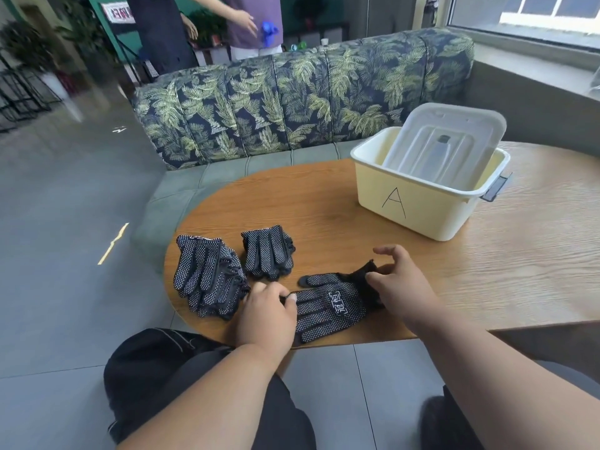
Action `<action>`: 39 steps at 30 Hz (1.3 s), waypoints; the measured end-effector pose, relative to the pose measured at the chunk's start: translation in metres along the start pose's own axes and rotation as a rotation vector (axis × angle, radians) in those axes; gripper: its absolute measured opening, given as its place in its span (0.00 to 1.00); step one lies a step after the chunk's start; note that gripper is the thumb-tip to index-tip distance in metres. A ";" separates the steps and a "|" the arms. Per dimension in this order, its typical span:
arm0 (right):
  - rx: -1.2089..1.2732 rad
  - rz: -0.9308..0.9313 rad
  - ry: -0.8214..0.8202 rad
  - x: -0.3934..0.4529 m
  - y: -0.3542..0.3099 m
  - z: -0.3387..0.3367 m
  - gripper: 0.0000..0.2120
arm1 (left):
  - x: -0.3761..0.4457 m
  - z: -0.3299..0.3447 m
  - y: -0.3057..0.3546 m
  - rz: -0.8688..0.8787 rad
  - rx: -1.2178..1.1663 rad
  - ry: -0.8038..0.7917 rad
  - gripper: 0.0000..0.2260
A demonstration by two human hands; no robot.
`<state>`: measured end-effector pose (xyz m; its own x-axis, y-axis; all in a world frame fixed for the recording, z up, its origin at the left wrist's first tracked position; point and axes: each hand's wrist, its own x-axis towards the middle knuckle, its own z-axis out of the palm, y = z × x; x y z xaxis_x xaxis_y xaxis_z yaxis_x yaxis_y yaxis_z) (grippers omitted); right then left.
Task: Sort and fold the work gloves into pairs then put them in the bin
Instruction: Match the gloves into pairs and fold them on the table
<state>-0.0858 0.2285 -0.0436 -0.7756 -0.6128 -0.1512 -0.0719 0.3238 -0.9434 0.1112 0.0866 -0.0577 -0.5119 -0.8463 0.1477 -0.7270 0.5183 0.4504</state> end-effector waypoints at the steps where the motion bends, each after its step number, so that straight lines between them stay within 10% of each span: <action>1: 0.004 0.004 -0.007 0.001 0.001 0.000 0.21 | 0.000 -0.001 0.000 -0.009 -0.018 -0.001 0.06; 39: -0.382 -0.164 -0.059 -0.002 0.012 0.007 0.17 | -0.012 -0.028 -0.017 -0.160 -0.059 -0.094 0.06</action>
<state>-0.0803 0.2285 -0.0568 -0.6981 -0.7151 -0.0355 -0.4271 0.4557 -0.7809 0.1426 0.0842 -0.0422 -0.4346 -0.9006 -0.0115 -0.7759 0.3679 0.5125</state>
